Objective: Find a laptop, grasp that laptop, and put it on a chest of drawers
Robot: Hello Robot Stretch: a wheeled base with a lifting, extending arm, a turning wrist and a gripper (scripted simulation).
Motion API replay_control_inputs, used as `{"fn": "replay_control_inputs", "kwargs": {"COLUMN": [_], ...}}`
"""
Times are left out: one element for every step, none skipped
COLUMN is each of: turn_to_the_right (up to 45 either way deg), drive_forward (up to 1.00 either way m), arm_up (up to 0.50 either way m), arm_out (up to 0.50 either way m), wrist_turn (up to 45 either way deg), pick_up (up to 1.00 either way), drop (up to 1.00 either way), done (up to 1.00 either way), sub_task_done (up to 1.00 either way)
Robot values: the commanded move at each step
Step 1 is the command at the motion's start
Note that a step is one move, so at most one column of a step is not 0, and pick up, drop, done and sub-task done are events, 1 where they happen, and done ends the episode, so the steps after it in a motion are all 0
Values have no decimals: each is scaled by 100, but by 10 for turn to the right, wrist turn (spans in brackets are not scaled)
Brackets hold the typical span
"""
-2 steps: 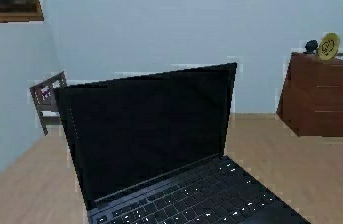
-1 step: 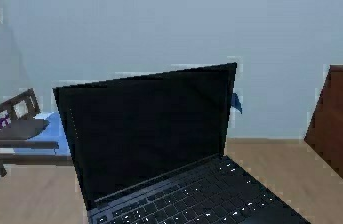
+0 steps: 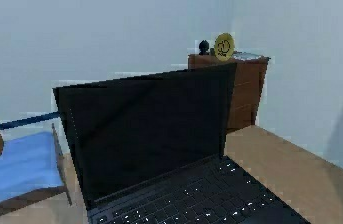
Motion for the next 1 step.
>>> {"fn": "replay_control_inputs", "kwargs": {"turn_to_the_right": [0], "drive_forward": [100], "arm_up": [0], "arm_out": [0], "wrist_turn": [0], "pick_up": [0], "drop": [0], "done": [0], "sub_task_done": [0]}}
